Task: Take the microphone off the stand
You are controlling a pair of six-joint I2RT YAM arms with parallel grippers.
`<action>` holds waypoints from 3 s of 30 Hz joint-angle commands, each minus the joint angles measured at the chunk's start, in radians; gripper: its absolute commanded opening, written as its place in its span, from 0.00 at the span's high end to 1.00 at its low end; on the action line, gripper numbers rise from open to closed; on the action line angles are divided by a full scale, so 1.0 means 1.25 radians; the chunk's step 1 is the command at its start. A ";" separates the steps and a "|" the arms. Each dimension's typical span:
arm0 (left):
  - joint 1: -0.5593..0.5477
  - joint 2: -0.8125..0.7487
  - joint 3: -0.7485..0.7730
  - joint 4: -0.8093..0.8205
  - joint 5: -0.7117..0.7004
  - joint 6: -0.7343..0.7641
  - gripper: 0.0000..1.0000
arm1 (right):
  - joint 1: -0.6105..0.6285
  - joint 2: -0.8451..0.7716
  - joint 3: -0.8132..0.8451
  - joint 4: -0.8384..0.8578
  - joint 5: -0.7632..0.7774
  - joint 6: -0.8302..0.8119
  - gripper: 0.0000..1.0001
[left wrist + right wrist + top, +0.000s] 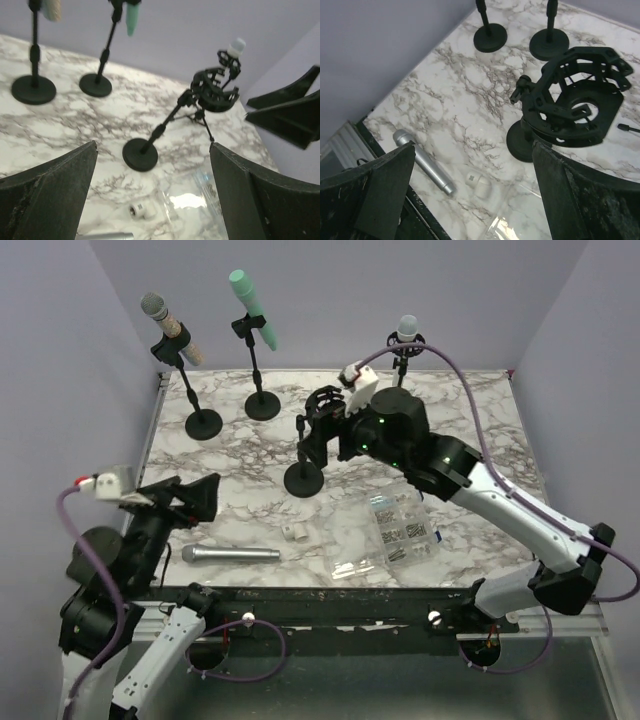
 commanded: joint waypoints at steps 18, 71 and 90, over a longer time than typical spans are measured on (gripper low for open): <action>0.167 0.724 0.078 0.343 0.762 -0.275 0.14 | -0.384 -0.082 -0.086 0.017 -0.359 0.321 0.00; 0.151 0.987 -0.081 0.427 0.606 -0.190 0.19 | -0.389 -0.150 -0.236 -0.059 -0.072 0.286 0.00; 0.077 0.538 0.003 0.129 0.457 -0.028 0.01 | -0.457 -0.127 -0.255 -0.130 0.387 0.199 0.00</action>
